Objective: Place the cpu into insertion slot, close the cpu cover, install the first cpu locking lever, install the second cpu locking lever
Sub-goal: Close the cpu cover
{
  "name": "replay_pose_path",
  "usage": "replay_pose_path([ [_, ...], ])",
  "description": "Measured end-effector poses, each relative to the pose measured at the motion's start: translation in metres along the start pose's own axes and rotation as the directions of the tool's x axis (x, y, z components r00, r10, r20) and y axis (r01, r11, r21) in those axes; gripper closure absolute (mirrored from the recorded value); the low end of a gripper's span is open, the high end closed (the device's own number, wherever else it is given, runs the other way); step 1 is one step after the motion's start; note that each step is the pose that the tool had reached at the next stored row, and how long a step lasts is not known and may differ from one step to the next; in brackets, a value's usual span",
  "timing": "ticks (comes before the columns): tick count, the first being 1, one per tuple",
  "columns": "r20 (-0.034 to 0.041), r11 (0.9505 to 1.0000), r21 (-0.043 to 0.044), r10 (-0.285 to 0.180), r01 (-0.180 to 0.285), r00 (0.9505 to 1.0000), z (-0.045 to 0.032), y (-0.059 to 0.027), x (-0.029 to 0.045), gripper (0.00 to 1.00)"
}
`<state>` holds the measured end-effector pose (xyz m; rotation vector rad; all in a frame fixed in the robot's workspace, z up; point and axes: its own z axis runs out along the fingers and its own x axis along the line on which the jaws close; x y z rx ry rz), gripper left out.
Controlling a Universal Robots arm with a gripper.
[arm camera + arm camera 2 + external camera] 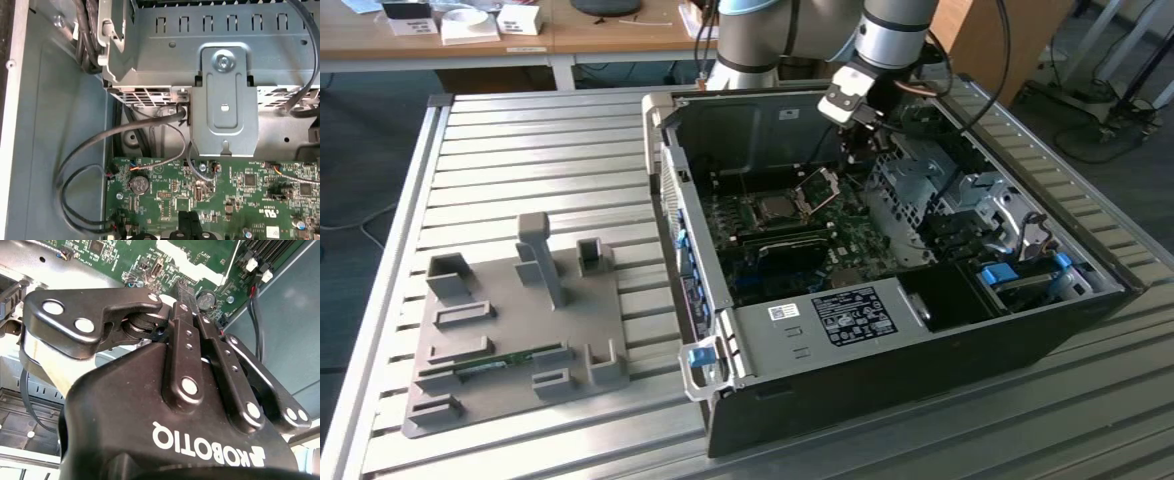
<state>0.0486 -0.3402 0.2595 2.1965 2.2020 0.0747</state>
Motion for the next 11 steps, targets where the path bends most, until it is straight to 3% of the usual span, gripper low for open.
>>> replay_pose_path([
  [6,-0.0002,1.0000,-0.0001,0.000,0.000,1.0000,0.0006,0.0005,-0.0001,0.89],
  [11,0.0000,1.0000,0.0000,0.000,0.000,1.0000,0.0066,0.0003,-0.0001,0.89],
])
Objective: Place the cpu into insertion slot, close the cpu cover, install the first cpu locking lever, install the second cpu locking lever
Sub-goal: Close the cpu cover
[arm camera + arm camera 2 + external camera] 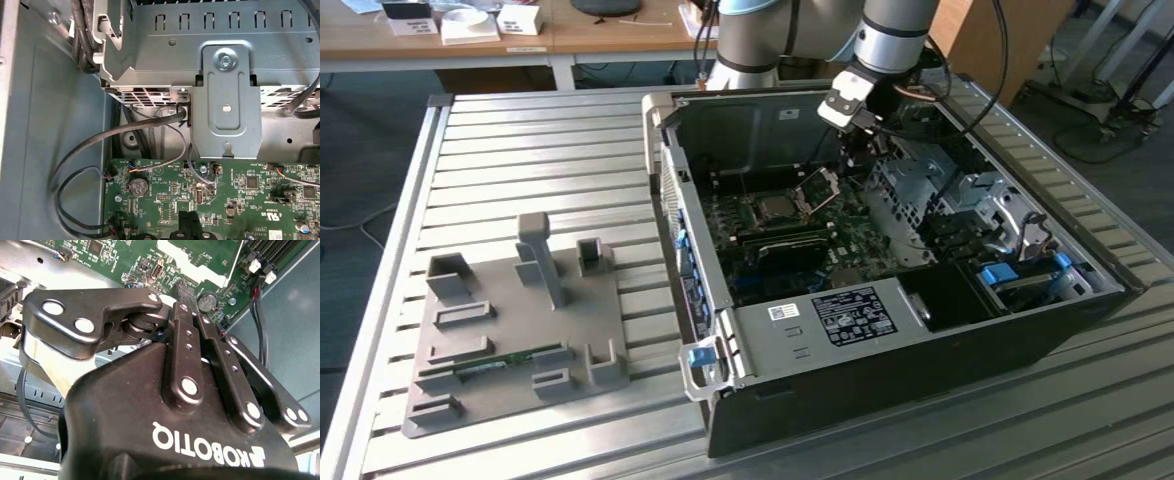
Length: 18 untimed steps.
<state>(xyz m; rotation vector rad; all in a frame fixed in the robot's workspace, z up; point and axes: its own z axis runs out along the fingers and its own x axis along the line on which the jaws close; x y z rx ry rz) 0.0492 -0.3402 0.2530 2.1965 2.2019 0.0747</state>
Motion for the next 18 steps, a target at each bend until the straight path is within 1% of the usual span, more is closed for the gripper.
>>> replay_pose_path([
  [11,0.0000,1.0000,0.0000,0.000,0.000,1.0000,0.0087,-0.0001,-0.0001,0.89],
  [13,-0.0007,1.0000,0.0000,0.000,0.000,1.0000,0.0092,-0.0001,-0.0002,0.89],
  [15,-0.0038,1.0000,0.0000,0.000,0.000,1.0000,0.0094,-0.0001,-0.0001,0.89],
  [18,-0.0041,1.0000,0.0000,0.000,0.000,1.0000,0.0095,-0.0001,-0.0001,0.89],
])
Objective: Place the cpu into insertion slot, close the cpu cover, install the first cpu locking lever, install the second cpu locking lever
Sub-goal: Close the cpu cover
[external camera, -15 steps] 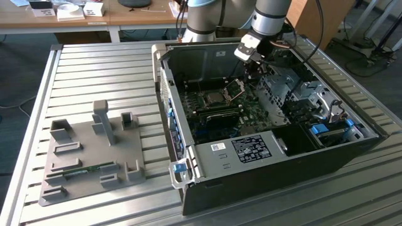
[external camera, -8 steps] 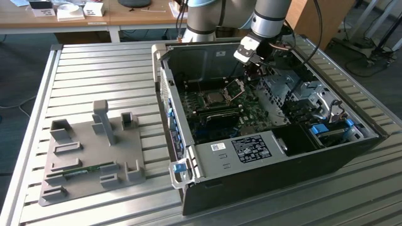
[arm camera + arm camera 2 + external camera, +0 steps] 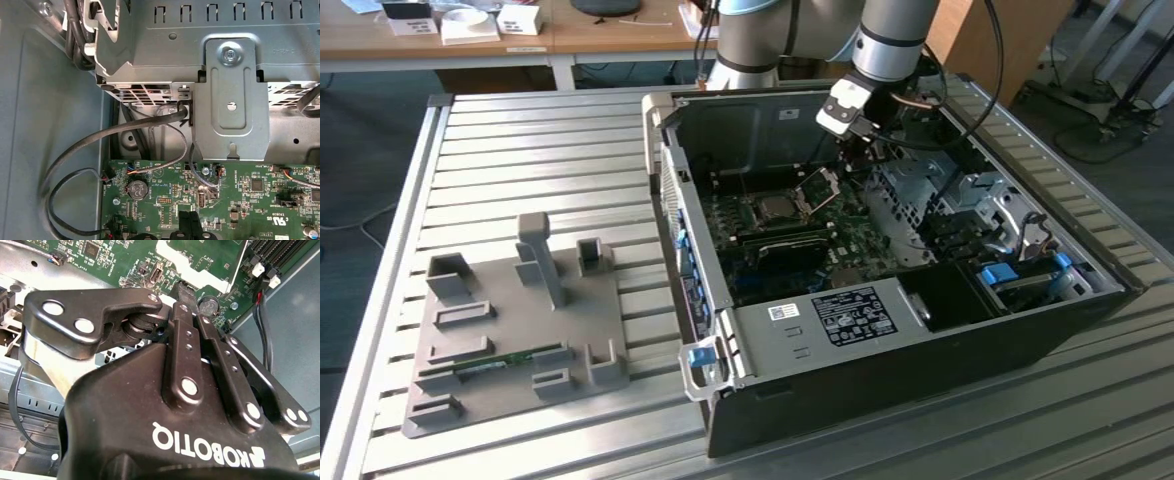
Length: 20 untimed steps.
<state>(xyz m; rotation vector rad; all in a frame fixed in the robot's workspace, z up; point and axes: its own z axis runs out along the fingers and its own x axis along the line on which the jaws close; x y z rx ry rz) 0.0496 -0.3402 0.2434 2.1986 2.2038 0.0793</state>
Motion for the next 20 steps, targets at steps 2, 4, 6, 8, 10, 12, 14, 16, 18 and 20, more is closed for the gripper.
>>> replay_pose_path([
  [2,0.0000,1.0000,0.0000,0.000,0.000,1.0000,0.0001,-0.0002,0.0000,0.89],
  [4,-0.0001,1.0000,0.0000,0.000,0.000,1.0000,0.0002,-0.0011,0.0000,0.89],
  [6,-0.0003,1.0000,-0.0003,0.000,0.000,1.0000,0.0005,-0.0034,0.0000,0.89],
  [8,0.0000,1.0000,-0.0005,0.002,-0.002,1.0000,0.0005,-0.0059,0.0000,0.89],
  [10,0.0002,1.0000,-0.0010,0.003,-0.003,1.0000,0.0005,-0.0094,0.0000,0.89],
  [12,0.0005,1.0000,-0.0026,0.006,-0.006,1.0000,0.0004,-0.0145,0.0000,0.89],
  [14,0.0005,1.0000,-0.0040,0.008,-0.008,1.0000,0.0003,-0.0189,0.0000,0.89],
  [16,0.0005,0.9999,-0.0059,0.011,-0.011,0.9999,0.0002,-0.0238,0.0000,0.89],
  [18,0.0005,0.9999,-0.0085,0.014,-0.014,0.9999,0.0003,-0.0294,0.0001,0.89],
  [20,0.0008,0.9998,-0.0113,0.016,-0.016,0.9999,0.0003,-0.0350,0.0001,0.89],
])
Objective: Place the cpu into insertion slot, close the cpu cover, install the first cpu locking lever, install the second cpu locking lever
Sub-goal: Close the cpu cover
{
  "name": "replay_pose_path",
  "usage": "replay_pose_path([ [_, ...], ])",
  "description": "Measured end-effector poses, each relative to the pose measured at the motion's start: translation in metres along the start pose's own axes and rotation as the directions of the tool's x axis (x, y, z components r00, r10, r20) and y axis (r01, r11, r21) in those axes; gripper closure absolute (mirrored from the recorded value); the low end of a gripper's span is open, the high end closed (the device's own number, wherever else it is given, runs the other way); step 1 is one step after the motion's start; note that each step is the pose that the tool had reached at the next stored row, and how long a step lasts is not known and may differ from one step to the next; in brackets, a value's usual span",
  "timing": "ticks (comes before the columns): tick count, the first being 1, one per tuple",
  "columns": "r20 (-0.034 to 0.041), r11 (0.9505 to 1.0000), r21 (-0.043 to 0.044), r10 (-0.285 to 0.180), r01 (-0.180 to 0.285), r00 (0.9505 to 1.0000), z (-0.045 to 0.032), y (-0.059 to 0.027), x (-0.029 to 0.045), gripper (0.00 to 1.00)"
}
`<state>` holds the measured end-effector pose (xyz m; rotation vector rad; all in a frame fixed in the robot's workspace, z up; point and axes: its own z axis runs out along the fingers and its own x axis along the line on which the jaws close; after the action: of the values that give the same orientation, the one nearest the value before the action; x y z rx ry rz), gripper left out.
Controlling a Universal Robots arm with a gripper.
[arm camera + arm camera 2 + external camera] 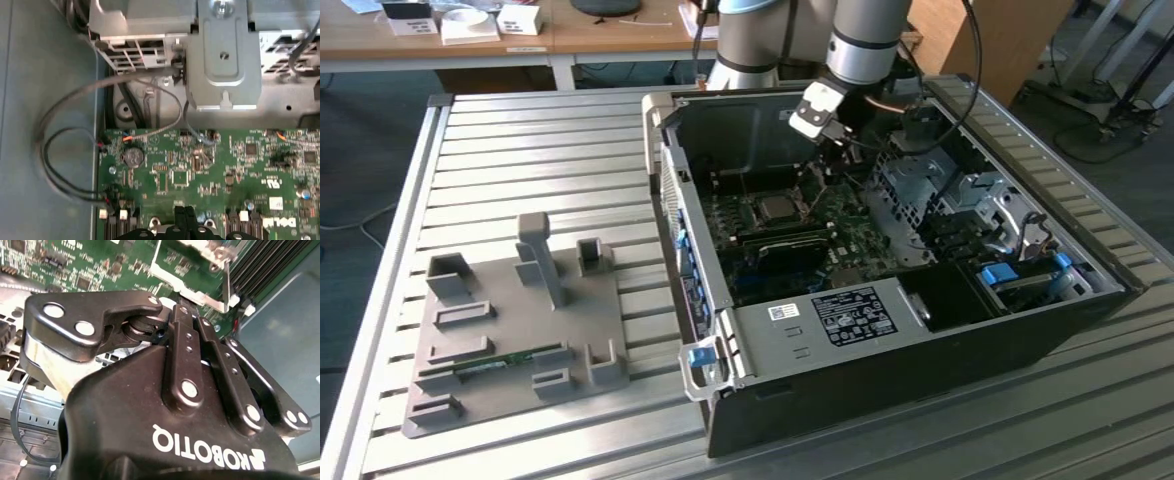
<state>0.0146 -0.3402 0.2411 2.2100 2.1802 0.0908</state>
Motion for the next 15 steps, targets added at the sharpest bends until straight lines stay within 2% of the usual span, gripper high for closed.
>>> replay_pose_path([
  [5,0.0002,1.0000,-0.0075,0.003,-0.003,1.0000,0.0000,-0.0157,-0.0002,0.89],
  [10,0.0000,0.9998,-0.0193,0.004,-0.004,1.0000,-0.0002,-0.0324,-0.0004,0.89],
  [15,-0.0001,0.9998,-0.0208,0.004,-0.004,1.0000,-0.0003,-0.0342,-0.0005,0.89],
])
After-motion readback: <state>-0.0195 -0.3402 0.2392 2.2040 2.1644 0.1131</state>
